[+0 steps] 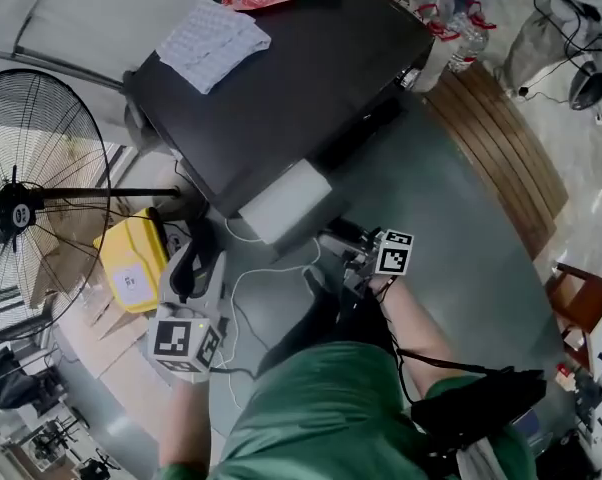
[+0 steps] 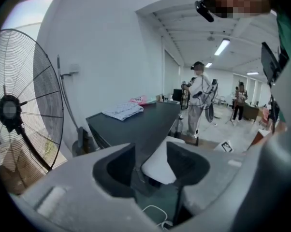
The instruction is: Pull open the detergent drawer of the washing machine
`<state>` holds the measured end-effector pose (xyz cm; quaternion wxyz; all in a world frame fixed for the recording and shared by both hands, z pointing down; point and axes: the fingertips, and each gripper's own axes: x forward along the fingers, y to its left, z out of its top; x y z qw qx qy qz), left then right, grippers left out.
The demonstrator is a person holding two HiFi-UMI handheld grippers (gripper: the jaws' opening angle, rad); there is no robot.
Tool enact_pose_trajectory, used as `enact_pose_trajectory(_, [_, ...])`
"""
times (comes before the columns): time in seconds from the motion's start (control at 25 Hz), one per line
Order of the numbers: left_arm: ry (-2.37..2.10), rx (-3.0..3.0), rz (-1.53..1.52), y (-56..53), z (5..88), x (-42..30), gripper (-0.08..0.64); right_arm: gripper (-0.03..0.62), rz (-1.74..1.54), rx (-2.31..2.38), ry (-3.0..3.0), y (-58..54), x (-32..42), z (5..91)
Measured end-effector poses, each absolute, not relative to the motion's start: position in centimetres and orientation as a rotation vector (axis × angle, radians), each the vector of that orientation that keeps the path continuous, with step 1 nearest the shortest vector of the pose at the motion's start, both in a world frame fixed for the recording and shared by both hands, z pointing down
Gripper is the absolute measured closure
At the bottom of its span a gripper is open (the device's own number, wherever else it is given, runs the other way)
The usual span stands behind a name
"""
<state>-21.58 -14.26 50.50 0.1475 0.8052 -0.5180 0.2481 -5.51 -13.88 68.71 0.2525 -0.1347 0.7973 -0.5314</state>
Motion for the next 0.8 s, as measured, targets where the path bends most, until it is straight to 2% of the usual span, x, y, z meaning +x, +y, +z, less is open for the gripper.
enact_pose_trajectory(0.8, [-1.382, 2.424, 0.713, -12.4, 49.8, -17.7, 0.359, 0.328, -1.445, -0.431, 2.134, -8.3, -1.7, 69.2])
